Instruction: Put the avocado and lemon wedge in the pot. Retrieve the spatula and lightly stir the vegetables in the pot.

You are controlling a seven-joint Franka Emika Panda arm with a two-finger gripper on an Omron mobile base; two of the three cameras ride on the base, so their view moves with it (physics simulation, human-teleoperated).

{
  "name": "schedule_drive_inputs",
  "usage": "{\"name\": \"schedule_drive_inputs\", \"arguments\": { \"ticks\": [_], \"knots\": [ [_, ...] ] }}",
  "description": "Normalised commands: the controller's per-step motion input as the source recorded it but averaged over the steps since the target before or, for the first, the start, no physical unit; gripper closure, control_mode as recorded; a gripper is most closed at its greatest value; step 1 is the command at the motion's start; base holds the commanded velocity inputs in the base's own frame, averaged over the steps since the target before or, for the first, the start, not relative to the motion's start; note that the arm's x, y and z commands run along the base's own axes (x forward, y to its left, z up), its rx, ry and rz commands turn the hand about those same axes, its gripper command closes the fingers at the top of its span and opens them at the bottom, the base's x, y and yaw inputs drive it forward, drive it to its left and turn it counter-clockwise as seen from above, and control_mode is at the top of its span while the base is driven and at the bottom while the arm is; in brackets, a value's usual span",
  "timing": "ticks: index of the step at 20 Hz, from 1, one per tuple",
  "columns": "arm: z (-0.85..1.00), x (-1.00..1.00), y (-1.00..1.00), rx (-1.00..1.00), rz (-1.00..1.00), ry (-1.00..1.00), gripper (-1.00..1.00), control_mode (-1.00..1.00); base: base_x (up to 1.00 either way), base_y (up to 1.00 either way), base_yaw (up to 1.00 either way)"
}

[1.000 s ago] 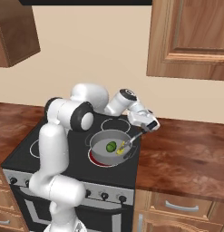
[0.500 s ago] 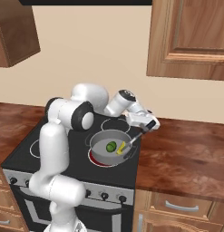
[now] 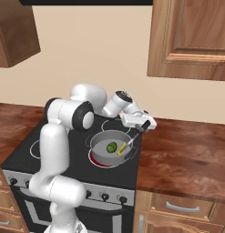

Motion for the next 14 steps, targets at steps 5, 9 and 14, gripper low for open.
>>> {"name": "schedule_drive_inputs", "arguments": {
  "ticks": [5, 9, 14],
  "knots": [
    [-0.08, 0.06, 0.24, -0.10, -0.06, 0.00, 1.00, -1.00, 0.00, 0.00, 0.00],
    [-0.16, 0.04, 0.06, -0.12, -0.08, 0.00, 1.00, -1.00, 0.00, 0.00, 0.00],
    [-0.10, 0.06, 0.15, -0.12, -0.07, 0.00, 1.00, -1.00, 0.00, 0.00, 0.00]
  ]
}}
